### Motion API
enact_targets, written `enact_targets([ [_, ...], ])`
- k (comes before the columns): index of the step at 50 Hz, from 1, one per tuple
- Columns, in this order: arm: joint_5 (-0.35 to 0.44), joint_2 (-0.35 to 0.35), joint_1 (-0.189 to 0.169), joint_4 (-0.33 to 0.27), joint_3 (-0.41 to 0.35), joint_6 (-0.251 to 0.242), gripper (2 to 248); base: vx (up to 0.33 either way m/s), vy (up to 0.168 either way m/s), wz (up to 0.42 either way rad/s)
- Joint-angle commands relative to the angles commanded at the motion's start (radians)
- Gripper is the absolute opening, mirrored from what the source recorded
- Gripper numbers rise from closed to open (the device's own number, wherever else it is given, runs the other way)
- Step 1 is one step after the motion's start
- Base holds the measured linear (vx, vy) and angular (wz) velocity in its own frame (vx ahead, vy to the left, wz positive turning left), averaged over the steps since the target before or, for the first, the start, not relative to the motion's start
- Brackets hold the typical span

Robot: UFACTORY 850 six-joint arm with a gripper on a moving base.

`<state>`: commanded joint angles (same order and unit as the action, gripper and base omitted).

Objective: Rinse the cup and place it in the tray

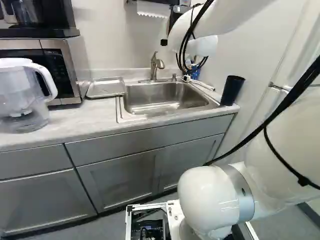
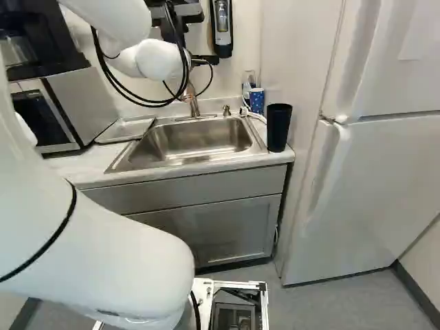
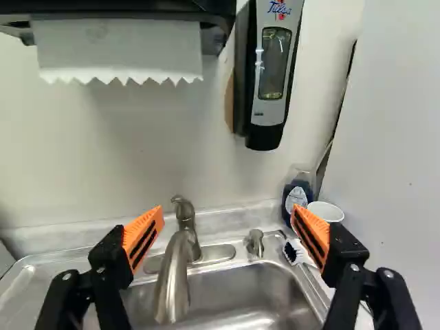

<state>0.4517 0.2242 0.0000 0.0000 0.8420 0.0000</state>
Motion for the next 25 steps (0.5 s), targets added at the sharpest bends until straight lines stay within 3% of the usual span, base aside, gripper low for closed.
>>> enact_targets([
  [25, 0.000, 0.000, 0.000, 0.000, 0.000, 0.000, 247, 0.044, 0.018, -0.009],
])
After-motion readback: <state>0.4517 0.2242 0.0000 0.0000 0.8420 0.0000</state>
